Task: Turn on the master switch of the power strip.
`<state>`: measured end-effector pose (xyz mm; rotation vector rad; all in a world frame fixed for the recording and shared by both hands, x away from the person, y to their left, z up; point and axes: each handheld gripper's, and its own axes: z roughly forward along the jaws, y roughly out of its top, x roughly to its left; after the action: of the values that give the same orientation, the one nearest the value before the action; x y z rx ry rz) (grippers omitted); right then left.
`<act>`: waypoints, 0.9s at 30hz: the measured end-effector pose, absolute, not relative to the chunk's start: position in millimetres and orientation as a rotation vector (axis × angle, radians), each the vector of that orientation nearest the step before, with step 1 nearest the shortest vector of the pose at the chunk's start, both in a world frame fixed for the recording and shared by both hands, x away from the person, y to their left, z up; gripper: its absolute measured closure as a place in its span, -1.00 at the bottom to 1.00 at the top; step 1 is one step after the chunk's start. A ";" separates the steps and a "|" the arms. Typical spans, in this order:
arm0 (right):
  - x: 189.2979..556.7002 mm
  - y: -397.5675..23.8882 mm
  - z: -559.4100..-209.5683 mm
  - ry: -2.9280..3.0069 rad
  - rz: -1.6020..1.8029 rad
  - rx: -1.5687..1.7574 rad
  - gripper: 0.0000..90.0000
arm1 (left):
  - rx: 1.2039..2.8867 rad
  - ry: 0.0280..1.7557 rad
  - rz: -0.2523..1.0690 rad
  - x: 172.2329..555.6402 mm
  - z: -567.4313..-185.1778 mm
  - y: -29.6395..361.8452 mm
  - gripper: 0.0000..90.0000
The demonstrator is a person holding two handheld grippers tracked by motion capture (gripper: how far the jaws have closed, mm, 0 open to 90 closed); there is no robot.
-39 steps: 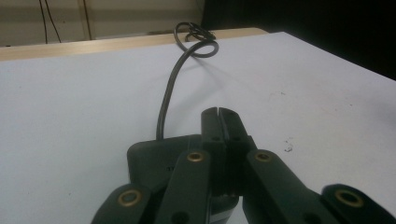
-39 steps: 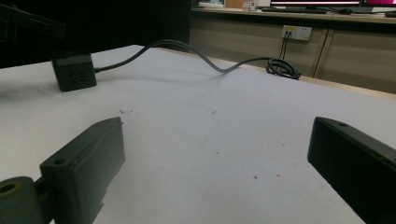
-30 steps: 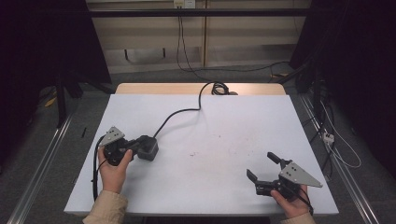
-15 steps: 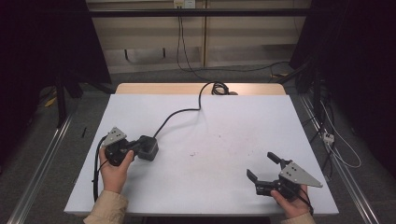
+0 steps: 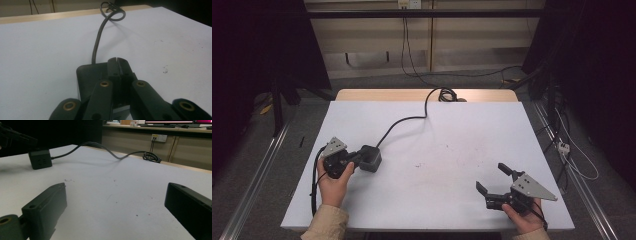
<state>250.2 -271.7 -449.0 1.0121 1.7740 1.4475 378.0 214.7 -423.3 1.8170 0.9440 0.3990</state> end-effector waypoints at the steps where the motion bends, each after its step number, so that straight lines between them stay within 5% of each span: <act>1: 250.2 -271.7 -449.0 1.773 1.448 1.010 -0.92 | 1.821 0.942 0.400 378.1 -423.4 215.1 1.00; 27: 249.9 -271.4 -448.6 1.773 1.451 1.009 -0.92 | 1.827 0.960 0.420 375.3 -425.2 219.2 1.00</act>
<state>249.9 -271.4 -448.6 1.0085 1.7734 1.4510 375.3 219.2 -425.2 1.8266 0.9596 0.4200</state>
